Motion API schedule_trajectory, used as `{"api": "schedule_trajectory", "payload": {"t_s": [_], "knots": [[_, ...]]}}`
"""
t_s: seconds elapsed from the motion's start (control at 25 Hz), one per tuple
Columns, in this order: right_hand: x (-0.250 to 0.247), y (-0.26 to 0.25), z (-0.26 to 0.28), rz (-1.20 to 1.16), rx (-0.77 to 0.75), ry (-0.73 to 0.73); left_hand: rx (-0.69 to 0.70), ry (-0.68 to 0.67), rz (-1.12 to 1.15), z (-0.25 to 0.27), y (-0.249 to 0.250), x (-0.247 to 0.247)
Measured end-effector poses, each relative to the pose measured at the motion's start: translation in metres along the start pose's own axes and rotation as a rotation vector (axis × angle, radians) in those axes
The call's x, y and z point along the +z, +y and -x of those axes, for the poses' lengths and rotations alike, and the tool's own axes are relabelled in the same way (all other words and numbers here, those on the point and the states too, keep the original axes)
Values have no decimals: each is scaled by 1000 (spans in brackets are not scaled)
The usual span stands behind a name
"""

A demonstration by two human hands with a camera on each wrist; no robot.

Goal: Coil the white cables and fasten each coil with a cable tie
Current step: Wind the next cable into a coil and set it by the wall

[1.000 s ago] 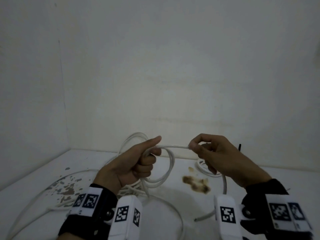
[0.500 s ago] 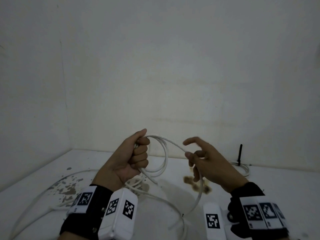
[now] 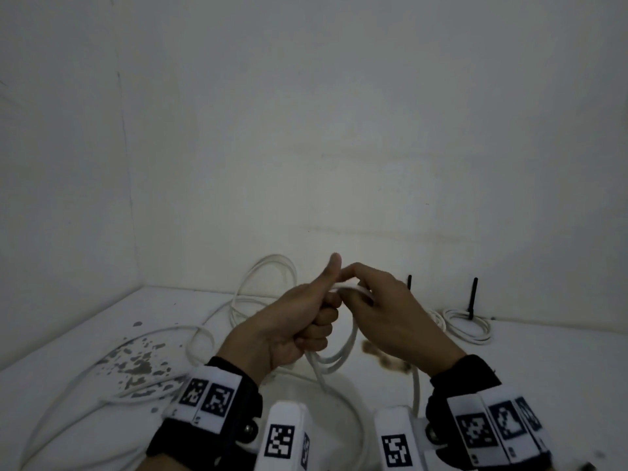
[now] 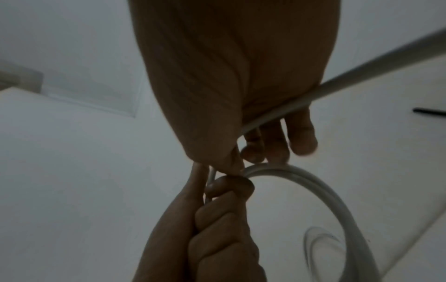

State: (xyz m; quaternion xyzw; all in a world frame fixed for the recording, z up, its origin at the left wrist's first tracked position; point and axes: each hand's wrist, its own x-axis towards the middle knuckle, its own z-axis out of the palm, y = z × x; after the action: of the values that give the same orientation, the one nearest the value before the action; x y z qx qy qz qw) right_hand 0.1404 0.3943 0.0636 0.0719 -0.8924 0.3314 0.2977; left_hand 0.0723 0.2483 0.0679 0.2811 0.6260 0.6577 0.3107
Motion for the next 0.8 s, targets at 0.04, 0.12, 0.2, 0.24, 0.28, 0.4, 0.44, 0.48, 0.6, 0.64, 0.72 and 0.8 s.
{"api": "schedule_trajectory", "payload": {"t_s": [0.04,0.12,0.2,0.24,0.28,0.4,0.44,0.48,0.6,0.64,0.72,0.8], "knots": [[-1,-2,0,-64,-2,-3,-2,-6,-21,1,0,1],[-7,-7,1,-240,24,-41,-7,-31,-65,1,2,-1],[-13,-9,3,-339,28,-49,-10,-39,-96,2,2,0],[-14,-9,3,-347,16,-31,-5,-34,-97,1,2,1],[-12,-10,3,-345,6,-3,4,-28,-93,0,1,3],[-5,-9,0,-368,12,78,16,-31,-87,-3,0,5],[-4,-8,0,-379,13,93,13,-38,-86,-4,0,4],[-3,-9,0,-385,16,101,8,-41,-82,-4,0,3],[-3,-14,-1,-403,0,105,-26,-32,-72,-5,0,-1],[-3,-16,-1,-406,-5,103,-34,-32,-73,-6,-1,-1],[-2,-18,0,-415,-6,119,-41,-45,-77,-6,-1,-2],[-2,-18,-1,-415,6,175,-47,-55,-82,-6,-2,-1]]}}
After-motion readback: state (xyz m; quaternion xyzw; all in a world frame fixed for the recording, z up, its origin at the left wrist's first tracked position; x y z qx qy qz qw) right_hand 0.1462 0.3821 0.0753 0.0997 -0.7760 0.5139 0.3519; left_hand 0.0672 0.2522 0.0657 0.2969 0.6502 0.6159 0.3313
